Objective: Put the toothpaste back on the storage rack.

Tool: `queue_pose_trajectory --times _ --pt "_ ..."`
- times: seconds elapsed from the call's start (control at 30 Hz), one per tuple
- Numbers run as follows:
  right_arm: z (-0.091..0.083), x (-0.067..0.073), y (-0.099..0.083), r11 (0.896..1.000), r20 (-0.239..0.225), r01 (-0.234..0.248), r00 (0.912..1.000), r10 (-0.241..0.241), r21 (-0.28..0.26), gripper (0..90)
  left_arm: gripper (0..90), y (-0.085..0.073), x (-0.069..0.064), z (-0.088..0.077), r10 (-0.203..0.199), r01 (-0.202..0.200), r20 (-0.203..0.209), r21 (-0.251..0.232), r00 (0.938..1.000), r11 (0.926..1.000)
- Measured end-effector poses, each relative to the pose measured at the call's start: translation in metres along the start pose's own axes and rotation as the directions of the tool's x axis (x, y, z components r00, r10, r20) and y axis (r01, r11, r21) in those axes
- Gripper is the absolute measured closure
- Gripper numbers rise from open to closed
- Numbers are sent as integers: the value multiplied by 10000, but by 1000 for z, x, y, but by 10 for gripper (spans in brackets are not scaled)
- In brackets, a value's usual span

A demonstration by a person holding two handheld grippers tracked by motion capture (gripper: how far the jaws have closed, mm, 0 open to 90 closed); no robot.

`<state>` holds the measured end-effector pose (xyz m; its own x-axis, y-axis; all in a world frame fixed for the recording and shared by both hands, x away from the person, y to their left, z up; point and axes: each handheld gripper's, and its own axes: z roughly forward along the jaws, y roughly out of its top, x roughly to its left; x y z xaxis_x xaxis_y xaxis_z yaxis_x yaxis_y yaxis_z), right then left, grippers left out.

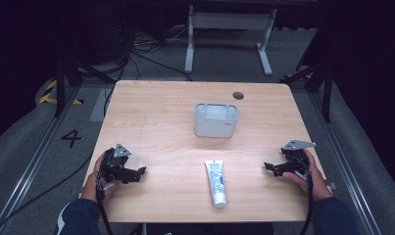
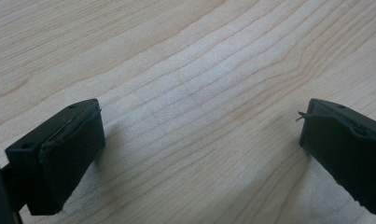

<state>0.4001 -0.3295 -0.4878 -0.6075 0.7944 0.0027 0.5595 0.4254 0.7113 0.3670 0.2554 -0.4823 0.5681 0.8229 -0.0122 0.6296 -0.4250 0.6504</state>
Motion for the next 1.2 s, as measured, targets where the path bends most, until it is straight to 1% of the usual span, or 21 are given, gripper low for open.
queue_pose_trajectory --times 0.1,0.2,0.23,0.3,0.33,0.37,0.53,0.6,0.67,0.7,0.77,0.8,0.87,0.93,0.97,1.0,1.03,1.07,1.1,1.13,1.2 --pt "0 0 0 10000 13 -6 10000 6 -1 3 2 0 1 0 92 -92 30 -48 10000 9999" --pt "0 0 0 10000 15 -7 10000 7 2 4 2 -1 1 -1 71 -71 35 -35 10000 10000" --pt "0 0 0 10000 26 0 10000 0 1 4 2 -2 1 -1 166 -166 74 -66 9998 9998" --pt "0 0 0 10000 8 -14 10000 14 6 4 2 -3 1 -2 155 -154 127 -73 9998 9999" --pt "0 0 0 10000 5 -7 10000 7 4 3 2 -3 2 -2 241 -240 119 -67 9996 9997" --pt "0 0 0 10000 11 -10 10000 10 4 3 2 -3 1 -2 200 -199 140 -32 9997 9998" --pt "-1 1 -1 9999 152 -160 9998 160 20 4 1 -3 2 -2 295 -294 121 -93 9995 9995" --pt "-2 2 -1 9998 190 -199 9996 197 64 3 4 -3 1 -2 175 -175 133 -16 9998 9998" --pt "-2 2 0 9996 219 -210 9995 206 190 4 4 -4 0 -2 153 -153 129 -48 9998 9999" --pt "-2 2 0 9995 220 -244 9995 239 214 4 4 -4 1 -2 280 -279 119 -82 9995 9996" --pt "-2 3 1 9992 242 -273 9994 266 278 6 4 -4 1 -2 286 -285 157 -81 9995 9996" --pt "-2 3 1 9991 219 -278 9994 271 310 15 3 -3 1 -3 335 -335 164 25 9993 9994" --pt "-3 4 2 9992 153 -218 9997 212 350 41 1 -4 2 -2 353 -351 225 -79 9991 9994" --pt "-4 5 3 9992 111 -178 9998 174 366 68 2 -4 1 -2 310 -309 219 -58 9993 9995" --pt "-4 6 4 9992 98 -142 9999 138 364 96 2 -4 2 -2 329 -328 205 -59 9992 9994" --pt "-5 7 4 9993 35 -111 9999 110 357 131 1 -4 1 -2 255 -254 223 -42 9994 9997" --pt "-6 9 5 9995 -28 -65 10000 66 309 176 1 -4 1 -2 270 -269 207 -39 9994 9996" --pt "-6 10 5 9995 -44 -40 10000 41 306 190 1 -4 2 -2 356 -354 236 -85 9991 9993" --pt "-7 11 6 9994 -67 0 10000 2 347 191 2 -4 2 -2 353 -352 211 -65 9992 9994" --pt "-7 12 6 9993 -172 33 9998 -27 369 192 2 -4 2 -3 418 -417 145 -76 9990 9991" --pt "-7 14 7 9993 -216 51 9998 -43 363 197 2 -4 2 -3 356 -355 171 -39 9992 9994"
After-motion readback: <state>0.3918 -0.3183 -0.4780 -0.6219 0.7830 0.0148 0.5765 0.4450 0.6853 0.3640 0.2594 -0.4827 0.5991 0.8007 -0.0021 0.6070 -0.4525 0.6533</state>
